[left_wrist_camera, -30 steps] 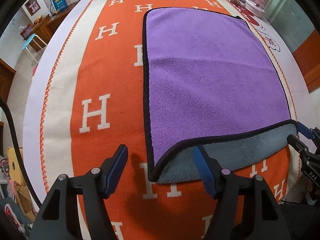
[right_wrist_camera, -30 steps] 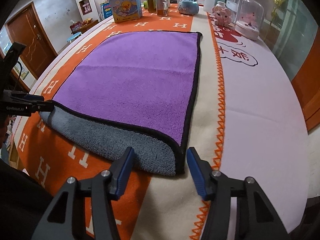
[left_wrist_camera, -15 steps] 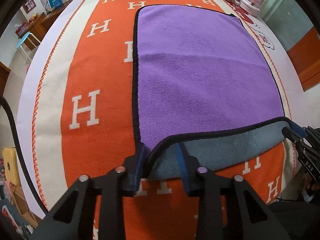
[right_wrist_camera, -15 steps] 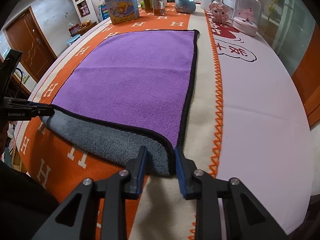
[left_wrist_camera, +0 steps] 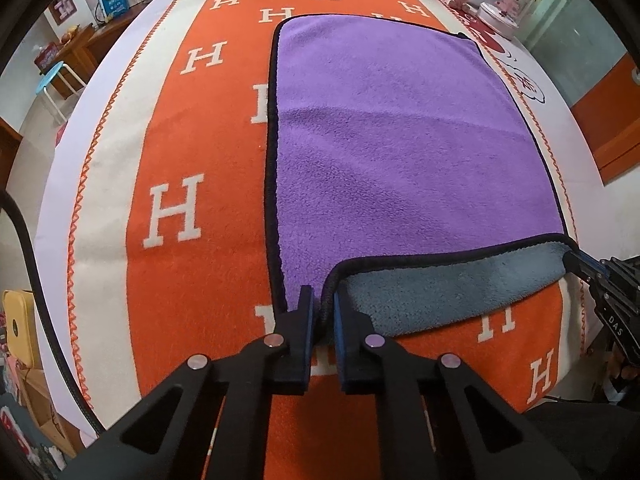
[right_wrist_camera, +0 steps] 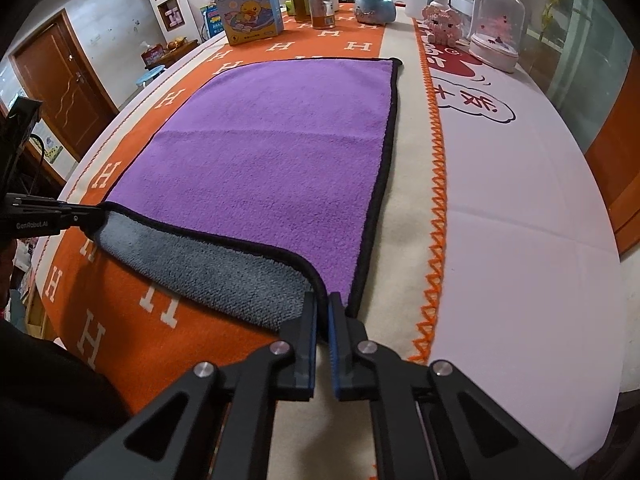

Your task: Fold towel

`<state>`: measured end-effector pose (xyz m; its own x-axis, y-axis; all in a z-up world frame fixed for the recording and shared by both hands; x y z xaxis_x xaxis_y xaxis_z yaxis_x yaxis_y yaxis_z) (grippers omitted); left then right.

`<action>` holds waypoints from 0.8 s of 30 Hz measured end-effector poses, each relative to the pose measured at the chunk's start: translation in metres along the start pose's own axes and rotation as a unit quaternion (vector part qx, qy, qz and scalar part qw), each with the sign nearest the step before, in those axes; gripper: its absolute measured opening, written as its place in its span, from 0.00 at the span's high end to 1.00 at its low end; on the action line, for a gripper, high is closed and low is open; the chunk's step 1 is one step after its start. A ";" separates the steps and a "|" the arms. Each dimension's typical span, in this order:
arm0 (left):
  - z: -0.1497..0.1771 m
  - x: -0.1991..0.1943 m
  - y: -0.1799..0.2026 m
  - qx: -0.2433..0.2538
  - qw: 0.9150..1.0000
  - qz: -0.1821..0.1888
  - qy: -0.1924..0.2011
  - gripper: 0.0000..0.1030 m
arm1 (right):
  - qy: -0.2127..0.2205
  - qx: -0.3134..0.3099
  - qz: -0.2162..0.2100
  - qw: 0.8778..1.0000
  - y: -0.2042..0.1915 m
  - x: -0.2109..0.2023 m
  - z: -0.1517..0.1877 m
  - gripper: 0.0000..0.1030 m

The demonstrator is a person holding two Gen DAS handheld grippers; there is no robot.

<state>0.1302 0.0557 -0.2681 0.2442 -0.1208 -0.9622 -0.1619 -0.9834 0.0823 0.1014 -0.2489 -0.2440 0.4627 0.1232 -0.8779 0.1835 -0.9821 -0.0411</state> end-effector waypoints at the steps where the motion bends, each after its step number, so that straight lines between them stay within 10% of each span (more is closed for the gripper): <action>1: 0.000 -0.001 0.000 0.000 1.000 0.000 0.001 0.94 | 0.001 -0.002 0.001 1.000 0.000 0.000 -0.001 0.96; 24: -0.053 -0.054 -0.005 0.015 0.998 -0.004 0.062 0.96 | 0.070 -0.041 0.019 0.997 0.004 -0.035 -0.068 0.96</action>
<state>0.1688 0.0596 -0.2024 0.3624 -0.1314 -0.9227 -0.1874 -0.9801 0.0659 0.1446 -0.2476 -0.1810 0.5860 0.1109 -0.8027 0.2311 -0.9723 0.0344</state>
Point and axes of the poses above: each gripper's, at about its wrist camera, not at the fingertips, and x roughly the way its jaws point, y to its right, z to its underside, the point moved 8 cm from there along x, roughly the way its jaws point, and after that the axes turned 1 degree about y, right-handed, at the moved point
